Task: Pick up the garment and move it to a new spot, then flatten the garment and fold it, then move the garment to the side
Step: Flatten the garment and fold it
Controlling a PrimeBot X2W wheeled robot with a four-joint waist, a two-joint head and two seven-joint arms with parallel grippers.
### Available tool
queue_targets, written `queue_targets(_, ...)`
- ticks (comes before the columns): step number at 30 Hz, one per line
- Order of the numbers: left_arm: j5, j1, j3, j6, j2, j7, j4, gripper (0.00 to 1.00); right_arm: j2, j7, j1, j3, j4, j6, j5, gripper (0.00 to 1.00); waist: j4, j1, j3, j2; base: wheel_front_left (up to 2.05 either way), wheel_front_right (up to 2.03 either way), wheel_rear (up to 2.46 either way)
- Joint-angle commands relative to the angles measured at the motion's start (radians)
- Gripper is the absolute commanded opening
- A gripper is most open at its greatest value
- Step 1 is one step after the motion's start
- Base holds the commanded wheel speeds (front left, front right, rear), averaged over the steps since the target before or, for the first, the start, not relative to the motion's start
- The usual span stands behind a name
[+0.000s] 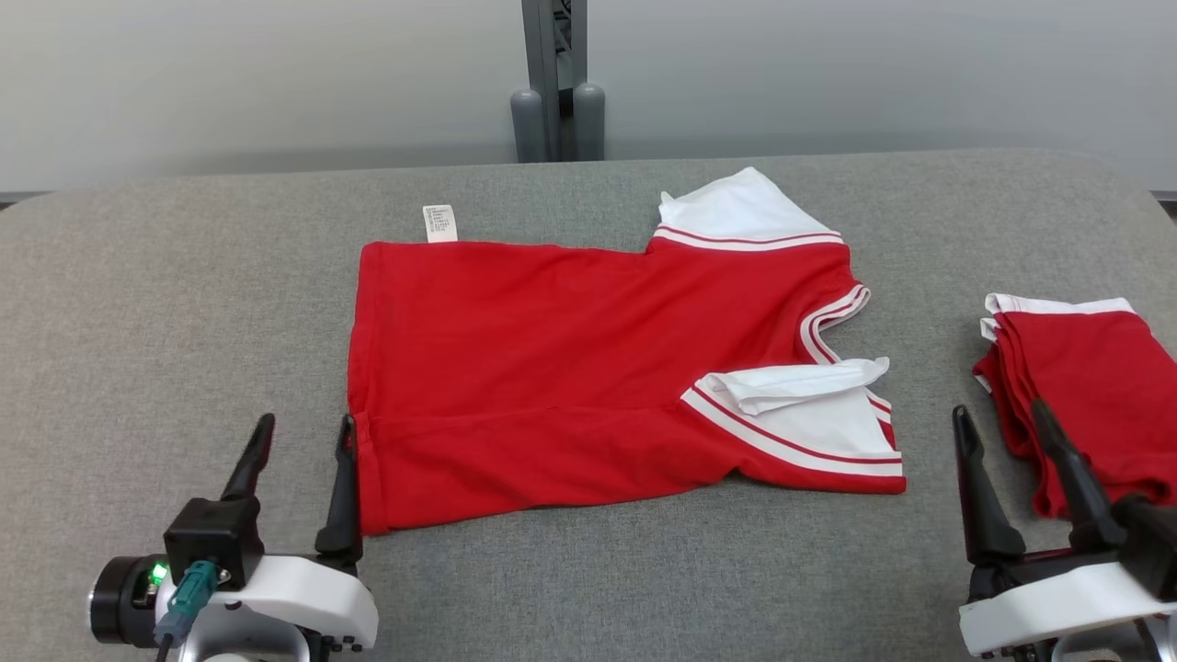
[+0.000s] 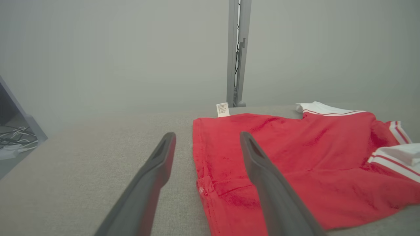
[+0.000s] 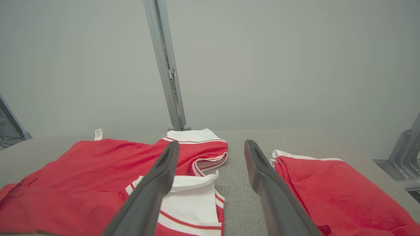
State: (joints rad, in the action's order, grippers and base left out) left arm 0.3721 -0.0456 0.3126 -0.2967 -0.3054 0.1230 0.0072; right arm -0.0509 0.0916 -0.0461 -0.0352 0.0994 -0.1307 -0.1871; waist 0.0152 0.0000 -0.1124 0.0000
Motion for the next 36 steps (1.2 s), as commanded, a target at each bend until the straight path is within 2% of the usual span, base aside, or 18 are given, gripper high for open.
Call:
queue_targets(1, 0.011, -0.014, 0.008, 0.011, -0.002, -0.013, 0.017, 1.00, -0.002, -0.009, 0.013, 0.001, -0.030, 0.000, -0.014, 1.00, 0.000, 0.0000, -0.013, 0.0000, 0.00, 0.00, 0.00)
queue_targets(22, 0.128, -0.115, 0.036, 0.122, 0.056, -0.061, 0.282, 1.00, -0.007, 0.049, 0.230, 0.088, -0.499, 0.000, -0.072, 1.00, -0.018, 0.0000, -0.183, 0.0000, 0.00, 0.00, 0.00)
queue_targets(23, 0.136, -0.119, 0.037, 0.129, 0.058, -0.065, 0.290, 0.93, -0.007, 0.052, 0.240, 0.093, -0.518, 0.000, -0.076, 1.00, -0.018, 0.0000, -0.186, 0.0000, 0.00, 0.00, 0.00)
queue_targets(24, 0.144, -0.122, 0.039, 0.137, 0.061, -0.071, 0.296, 0.38, -0.007, 0.050, 0.250, 0.097, -0.535, 0.000, -0.084, 1.00, -0.019, 0.0000, -0.188, 0.0000, 0.00, 0.00, 0.00)
queue_targets(25, 0.148, -0.126, 0.040, 0.143, 0.060, -0.070, 0.302, 0.00, -0.007, 0.049, 0.255, 0.100, -0.554, 0.000, -0.085, 0.92, -0.018, 0.0000, -0.189, 0.0000, 0.00, 0.00, 0.00)
queue_targets(26, 0.153, -0.127, 0.041, 0.148, 0.060, -0.077, 0.308, 0.00, -0.006, 0.051, 0.259, 0.101, -0.569, 0.000, -0.086, 0.40, -0.019, 0.0000, -0.189, 0.0000, 0.00, 0.00, 0.00)
queue_targets(27, 0.157, -0.126, 0.042, 0.152, 0.061, -0.082, 0.312, 0.00, -0.006, 0.054, 0.263, 0.102, -0.579, 0.000, -0.094, 0.15, -0.019, 0.0000, -0.188, 0.0000, 0.00, 0.00, 0.00)
queue_targets(28, 0.161, -0.125, 0.042, 0.154, 0.061, -0.082, 0.314, 0.00, -0.005, 0.055, 0.267, 0.106, -0.591, 0.000, -0.101, 0.00, -0.019, 0.0000, -0.185, 0.0000, 0.00, 0.00, 0.00)
queue_targets(32, 0.164, -0.108, 0.043, 0.158, 0.044, -0.095, 0.308, 0.00, -0.012, 0.059, 0.252, 0.108, -0.605, 0.000, -0.127, 0.00, -0.023, 0.0000, -0.166, 0.0000, 0.00, 0.00, 0.00)
queue_targets(36, 0.160, -0.077, 0.046, 0.153, 0.013, -0.118, 0.262, 0.00, -0.019, 0.046, 0.203, 0.095, -0.560, 0.000, -0.158, 0.00, -0.025, 0.0000, -0.139, 0.0000, 0.00, 0.00, 0.00)
